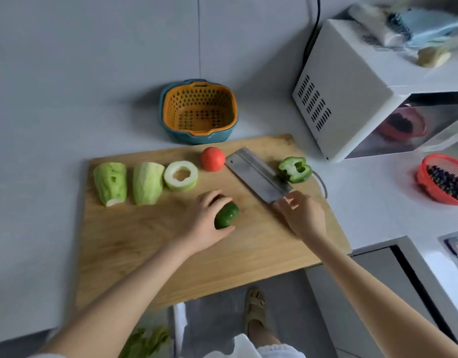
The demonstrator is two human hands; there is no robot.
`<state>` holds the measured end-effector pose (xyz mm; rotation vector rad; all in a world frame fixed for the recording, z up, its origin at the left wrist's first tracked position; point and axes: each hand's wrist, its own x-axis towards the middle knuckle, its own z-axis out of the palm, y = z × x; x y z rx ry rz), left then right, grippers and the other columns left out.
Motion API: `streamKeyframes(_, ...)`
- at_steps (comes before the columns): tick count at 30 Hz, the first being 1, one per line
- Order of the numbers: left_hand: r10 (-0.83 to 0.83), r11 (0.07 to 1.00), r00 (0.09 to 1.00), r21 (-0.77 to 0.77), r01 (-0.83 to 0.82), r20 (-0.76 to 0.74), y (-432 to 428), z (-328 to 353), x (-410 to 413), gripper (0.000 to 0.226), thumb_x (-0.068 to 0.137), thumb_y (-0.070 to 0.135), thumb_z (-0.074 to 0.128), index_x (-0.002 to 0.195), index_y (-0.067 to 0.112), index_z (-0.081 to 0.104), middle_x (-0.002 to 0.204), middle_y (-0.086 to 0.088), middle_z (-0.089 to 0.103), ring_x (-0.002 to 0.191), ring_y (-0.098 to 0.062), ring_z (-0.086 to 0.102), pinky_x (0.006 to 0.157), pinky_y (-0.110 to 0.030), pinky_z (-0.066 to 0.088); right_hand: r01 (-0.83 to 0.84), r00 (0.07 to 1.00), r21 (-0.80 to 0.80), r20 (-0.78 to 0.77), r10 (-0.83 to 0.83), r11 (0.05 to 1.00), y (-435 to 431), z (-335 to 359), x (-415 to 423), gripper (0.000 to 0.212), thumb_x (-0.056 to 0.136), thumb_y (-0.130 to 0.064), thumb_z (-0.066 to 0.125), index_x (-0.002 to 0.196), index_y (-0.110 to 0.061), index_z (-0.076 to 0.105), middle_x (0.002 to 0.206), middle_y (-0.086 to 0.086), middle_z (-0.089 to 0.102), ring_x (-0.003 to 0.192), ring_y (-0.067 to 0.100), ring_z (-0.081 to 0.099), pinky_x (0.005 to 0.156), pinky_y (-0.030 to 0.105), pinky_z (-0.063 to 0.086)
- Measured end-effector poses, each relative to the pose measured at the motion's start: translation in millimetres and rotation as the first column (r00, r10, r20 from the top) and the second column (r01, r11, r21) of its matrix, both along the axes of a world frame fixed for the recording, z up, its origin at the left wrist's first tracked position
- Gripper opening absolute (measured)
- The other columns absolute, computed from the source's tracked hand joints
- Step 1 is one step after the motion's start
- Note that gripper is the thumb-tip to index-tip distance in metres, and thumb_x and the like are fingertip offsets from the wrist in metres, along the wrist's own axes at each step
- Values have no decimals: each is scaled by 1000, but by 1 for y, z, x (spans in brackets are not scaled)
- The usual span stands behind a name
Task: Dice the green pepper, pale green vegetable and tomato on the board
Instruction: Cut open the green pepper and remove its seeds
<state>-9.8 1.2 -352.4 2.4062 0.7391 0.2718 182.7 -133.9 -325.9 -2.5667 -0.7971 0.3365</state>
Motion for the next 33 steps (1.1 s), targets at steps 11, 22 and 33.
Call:
streamKeyframes(11, 39, 997, 970, 74, -22, -241, 1, -2, 26, 57, 86, 48, 58, 139, 30, 43, 154, 0, 23, 144, -23, 12, 115, -39, 14, 153, 953, -57, -256, -163, 987, 57, -38, 143, 50, 87, -29, 50, 133, -12, 46, 118, 16, 58, 100, 35, 60, 85, 45, 52)
streamKeyframes(22, 351, 208, 915, -937, -281, -197, 19, 73, 10, 66, 80, 62, 46, 119, 9, 54, 105, -21, 66, 85, -30, 67, 70, -40, 58, -573, 785, 239, -115, 609, 784, 59, 43, 43, 35, 83, -14, 67, 118, -16, 64, 106, 1, 60, 89, 19, 58, 78, 31, 50)
streamKeyframes(33, 481, -142, 871, -989, -39, -103, -8, 45, -148, 54, 78, 36, 70, 120, 6, 55, 115, -22, 64, 99, -37, 63, 77, -46, 55, -474, 745, 255, -395, 538, 843, 56, 31, -178, 36, 75, -34, 75, 100, -22, 53, 96, -9, 56, 81, 7, 58, 67, 23, 50)
